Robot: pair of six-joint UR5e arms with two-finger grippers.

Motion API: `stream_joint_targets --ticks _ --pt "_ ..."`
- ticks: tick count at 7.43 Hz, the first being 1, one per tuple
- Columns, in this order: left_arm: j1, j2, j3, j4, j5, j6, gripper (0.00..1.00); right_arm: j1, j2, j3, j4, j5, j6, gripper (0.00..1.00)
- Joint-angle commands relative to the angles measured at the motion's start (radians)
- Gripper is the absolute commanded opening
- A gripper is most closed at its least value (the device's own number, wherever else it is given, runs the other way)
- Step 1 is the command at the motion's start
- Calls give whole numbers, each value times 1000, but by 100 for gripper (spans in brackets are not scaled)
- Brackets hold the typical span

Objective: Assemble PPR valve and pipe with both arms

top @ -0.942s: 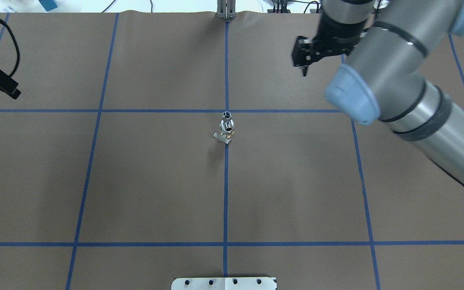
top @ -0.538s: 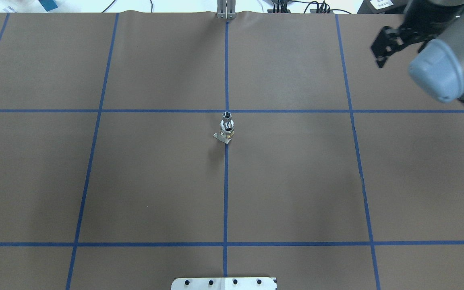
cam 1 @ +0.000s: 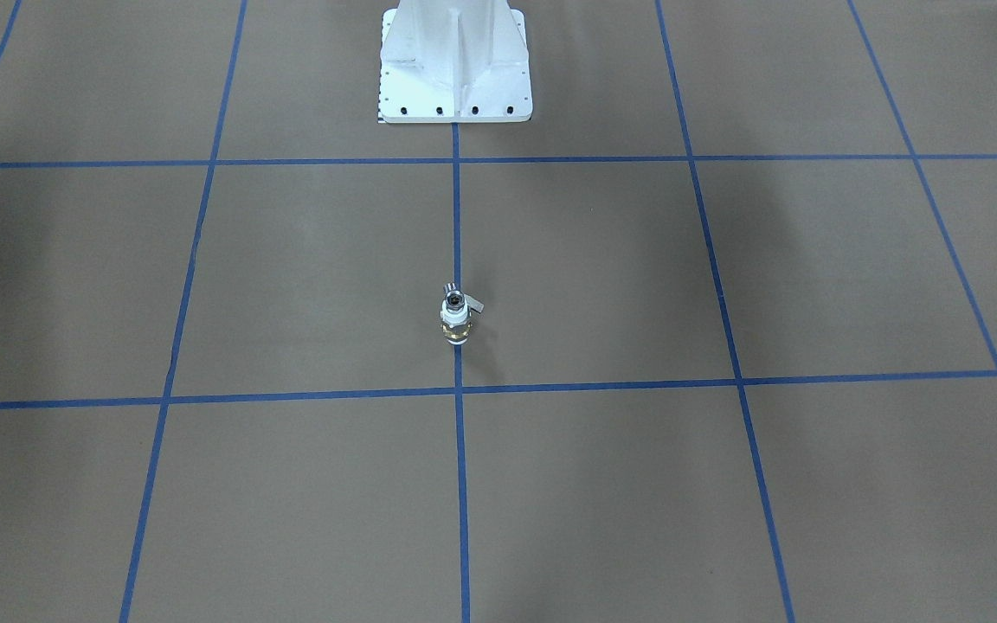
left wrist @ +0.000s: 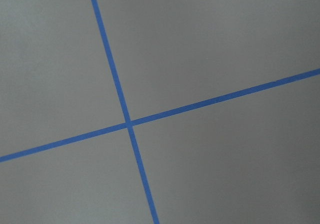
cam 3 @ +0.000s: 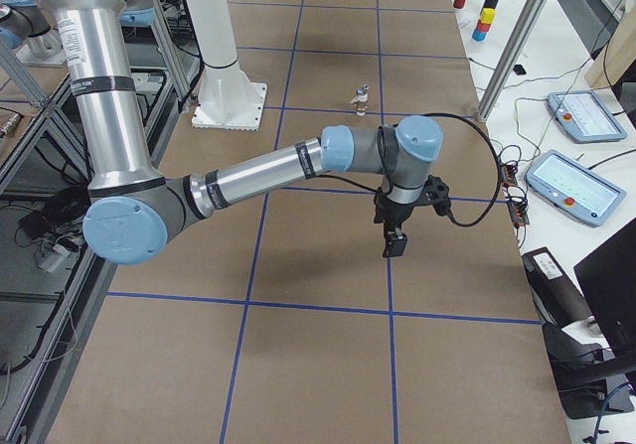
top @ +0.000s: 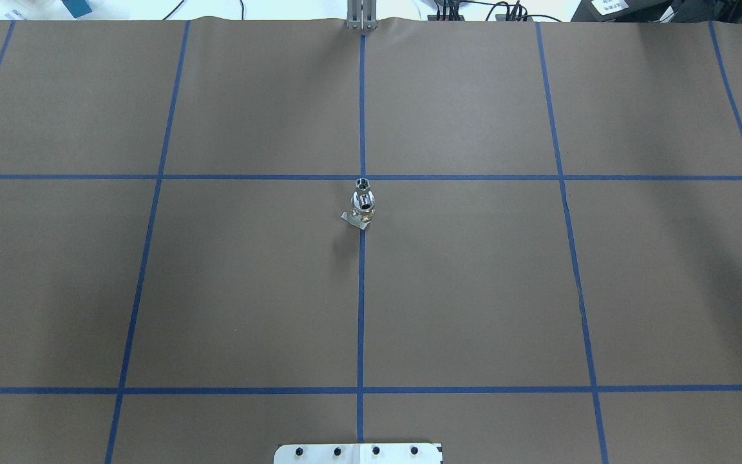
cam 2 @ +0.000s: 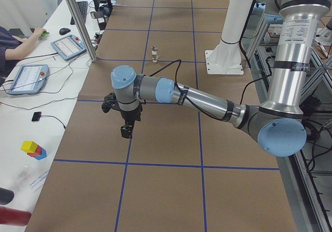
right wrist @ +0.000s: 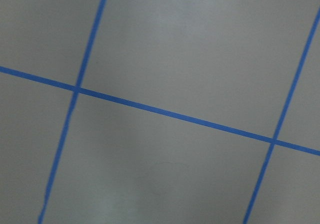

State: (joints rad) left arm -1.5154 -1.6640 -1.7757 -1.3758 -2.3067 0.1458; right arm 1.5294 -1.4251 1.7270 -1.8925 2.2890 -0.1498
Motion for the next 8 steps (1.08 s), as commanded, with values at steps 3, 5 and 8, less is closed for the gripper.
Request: stream_joint_targets --ticks 3,5,8 --pt "-43 55 108 -104 6 3 100 49 -89 -92 158 -49 2 99" --pt "-51 102 125 -168 4 12 100 51 -132 -130 197 -36 4 99" --pt "-68 105 119 -163 0 14 100 72 -130 -180 199 57 7 99"
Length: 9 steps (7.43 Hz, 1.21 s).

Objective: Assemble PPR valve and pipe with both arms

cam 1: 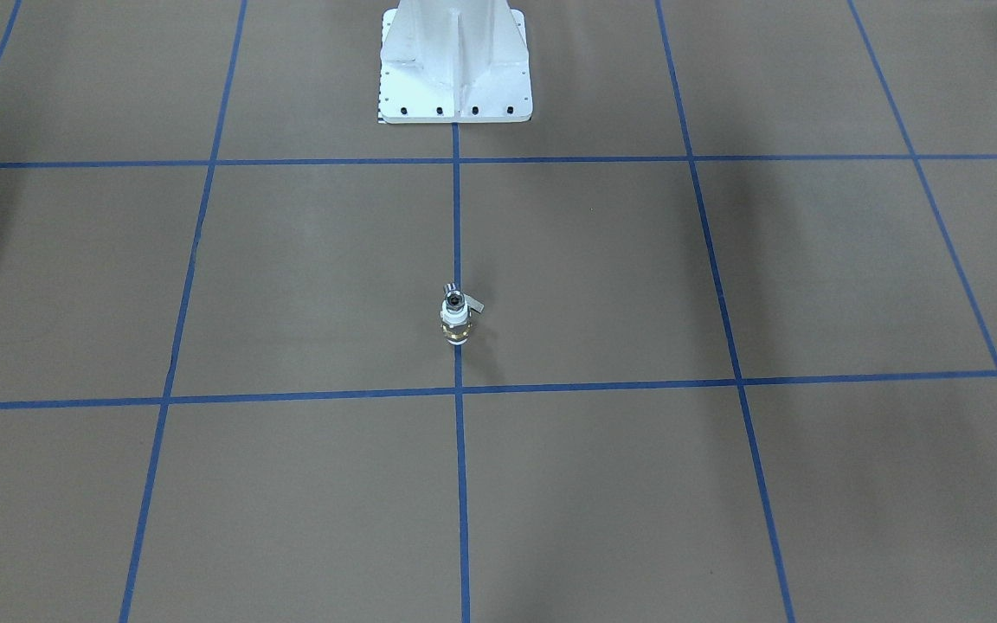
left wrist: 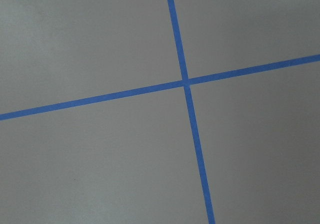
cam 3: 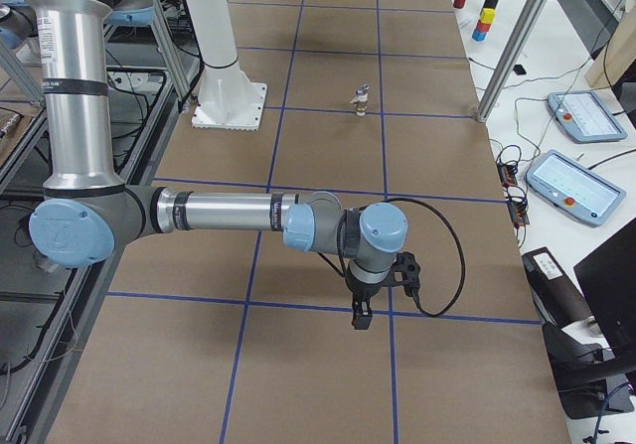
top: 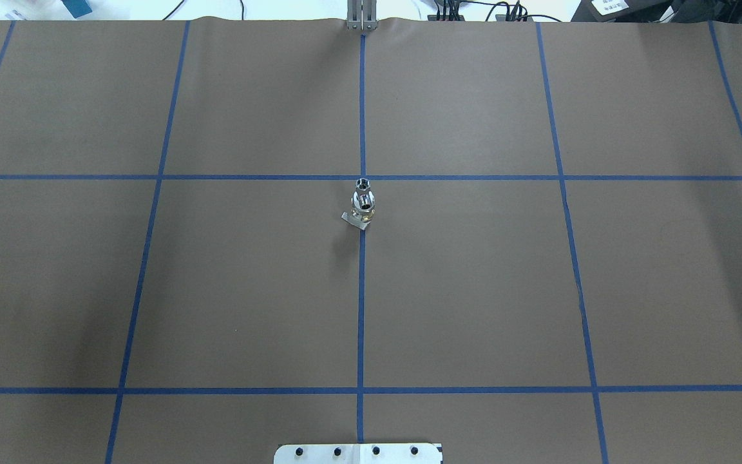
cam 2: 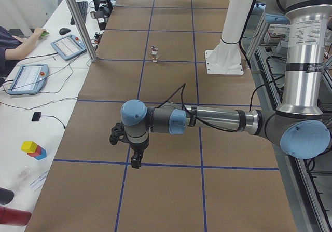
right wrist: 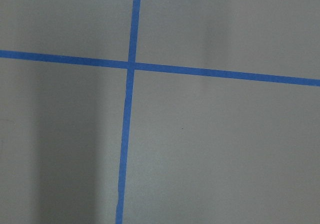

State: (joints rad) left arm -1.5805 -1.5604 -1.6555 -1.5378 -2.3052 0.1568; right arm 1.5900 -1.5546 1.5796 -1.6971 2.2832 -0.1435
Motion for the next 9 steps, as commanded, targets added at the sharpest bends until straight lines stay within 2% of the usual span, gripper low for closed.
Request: stream_joint_targets --ticks 1,9 --pt "-1 2 -1 -1 -2 1 100 16 2 -42 2 74 1 99" --pt "-1 -15 -3 -2 -2 1 100 39 14 -24 4 79 4 99"
